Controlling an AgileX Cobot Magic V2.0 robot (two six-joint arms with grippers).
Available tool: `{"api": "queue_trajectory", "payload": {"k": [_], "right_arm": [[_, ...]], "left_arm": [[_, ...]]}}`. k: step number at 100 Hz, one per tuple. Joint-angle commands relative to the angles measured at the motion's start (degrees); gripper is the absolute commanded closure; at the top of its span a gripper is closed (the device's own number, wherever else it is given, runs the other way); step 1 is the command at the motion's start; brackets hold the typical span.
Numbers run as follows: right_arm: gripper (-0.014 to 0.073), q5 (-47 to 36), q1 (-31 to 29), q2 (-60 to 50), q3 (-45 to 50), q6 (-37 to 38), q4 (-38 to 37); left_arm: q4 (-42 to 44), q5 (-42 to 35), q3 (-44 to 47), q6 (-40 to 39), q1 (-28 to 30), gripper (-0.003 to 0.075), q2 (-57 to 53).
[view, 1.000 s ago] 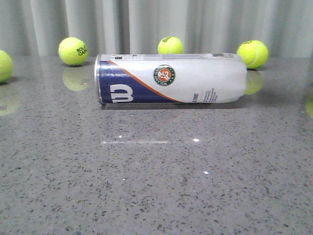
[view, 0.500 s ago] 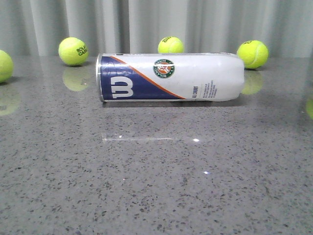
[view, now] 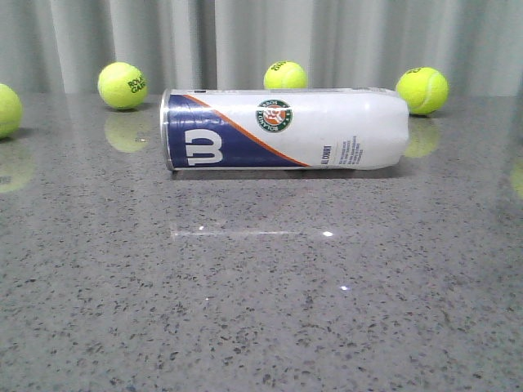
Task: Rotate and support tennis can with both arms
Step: 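Open the right gripper and raise it away from the can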
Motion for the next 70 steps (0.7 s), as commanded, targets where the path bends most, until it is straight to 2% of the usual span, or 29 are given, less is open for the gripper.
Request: {"api": "queue_trajectory", "payload": {"k": [1,38,64,70], "right_arm": [[0.0658,-7.1,-0.3,-4.5,2.6,0.1,-0.8],[0.0658,-16.3,-0.3,-22.2,18.1,0.1,-2.9],[0.0658,-15.0,-0.3,-28.3,21.7,0.1,-2.9],[0.0658,-14.9,-0.3,-28.3,21.7,0.1,-2.9]], "left_arm": [[-0.3,-4.8,2.8,-0.4,0.1,0.0741,-2.3],[-0.3,-4.7,0.7,-0.4,0.1,0.0741,-2.3],[-0.3,-2.5,-6.7,-0.4,0.1,0.0741,-1.5],[-0.3,0.1,-9.1,-0.4,0.1,0.0741,-0.3]]}}
